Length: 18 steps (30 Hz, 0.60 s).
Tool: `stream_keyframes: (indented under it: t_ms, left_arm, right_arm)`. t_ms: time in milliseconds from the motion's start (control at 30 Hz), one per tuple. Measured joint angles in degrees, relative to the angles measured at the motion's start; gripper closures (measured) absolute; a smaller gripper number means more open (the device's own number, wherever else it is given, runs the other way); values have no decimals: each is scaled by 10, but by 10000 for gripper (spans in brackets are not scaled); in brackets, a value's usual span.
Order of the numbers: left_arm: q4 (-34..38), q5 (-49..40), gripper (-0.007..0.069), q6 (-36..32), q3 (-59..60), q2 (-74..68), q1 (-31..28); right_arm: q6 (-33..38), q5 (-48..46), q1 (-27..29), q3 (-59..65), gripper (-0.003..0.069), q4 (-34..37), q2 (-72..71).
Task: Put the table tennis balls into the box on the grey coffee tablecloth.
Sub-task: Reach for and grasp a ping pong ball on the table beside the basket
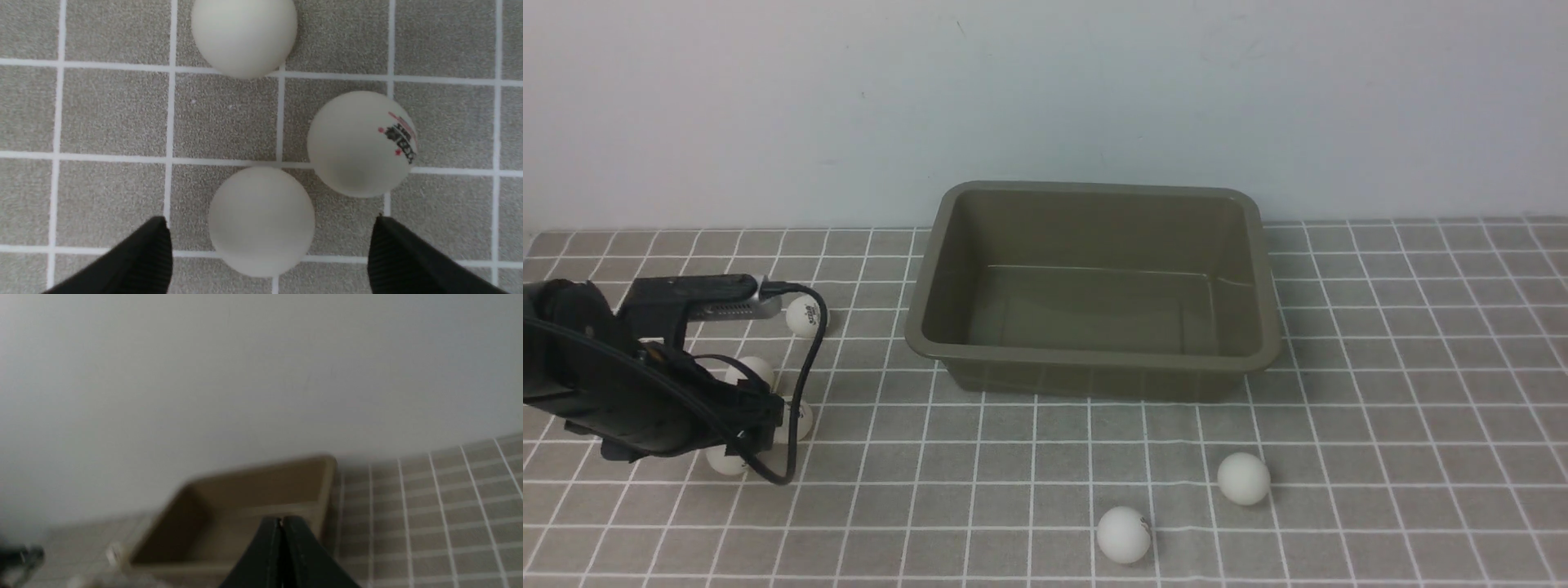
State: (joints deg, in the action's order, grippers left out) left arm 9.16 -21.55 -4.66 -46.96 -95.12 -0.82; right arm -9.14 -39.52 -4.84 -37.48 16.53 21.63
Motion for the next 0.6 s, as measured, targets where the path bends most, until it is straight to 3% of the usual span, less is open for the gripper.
stream_keyframes:
  t_ms: [167, 333, 433, 533, 600]
  left_arm:
    - [-3, 41, 41, 0, -1, -30, 0]
    - [-3, 55, 55, 1, -1, -44, 0]
    - [-3, 52, 125, 1, -1, -56, 0]
    - [-4, 34, 259, 1, -1, -62, 0]
    - [-4, 11, 280, 1, -6, -59, 0]
  right_arm:
    - [78, -180, -5, -138, 673, -40, 166]
    - [98, -182, -5, -157, 673, -42, 250]
    - [91, -179, -5, -161, 673, -42, 293]
    - [91, -177, -5, -171, 673, -44, 347]
    - [91, -172, -5, -180, 673, -44, 382]
